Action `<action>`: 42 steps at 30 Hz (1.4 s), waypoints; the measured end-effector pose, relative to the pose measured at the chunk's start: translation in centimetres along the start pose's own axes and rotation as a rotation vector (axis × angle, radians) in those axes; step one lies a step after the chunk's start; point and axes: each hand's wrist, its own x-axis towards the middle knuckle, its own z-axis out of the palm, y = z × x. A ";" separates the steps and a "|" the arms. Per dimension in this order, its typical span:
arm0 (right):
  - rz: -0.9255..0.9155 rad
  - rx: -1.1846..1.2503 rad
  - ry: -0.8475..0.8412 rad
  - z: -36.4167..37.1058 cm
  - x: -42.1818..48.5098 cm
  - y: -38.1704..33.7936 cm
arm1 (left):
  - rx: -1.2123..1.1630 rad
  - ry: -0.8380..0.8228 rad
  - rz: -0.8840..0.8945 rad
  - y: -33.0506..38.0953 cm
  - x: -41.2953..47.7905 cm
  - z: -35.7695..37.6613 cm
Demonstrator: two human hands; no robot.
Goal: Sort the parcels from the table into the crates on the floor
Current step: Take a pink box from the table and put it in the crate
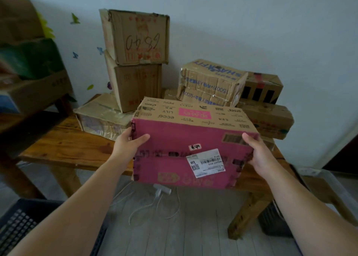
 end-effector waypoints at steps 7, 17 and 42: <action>-0.041 -0.105 0.027 -0.5 0.1 1.3 | -0.103 -0.086 -0.155 -0.3 0.1 -0.4; -0.060 -0.131 0.214 0.1 0.0 1.8 | -0.084 -0.047 -0.146 -0.3 -0.7 -1.3; 0.055 -0.051 0.147 -3.3 -6.2 6.0 | -0.143 -0.272 -0.313 -2.9 -0.3 0.5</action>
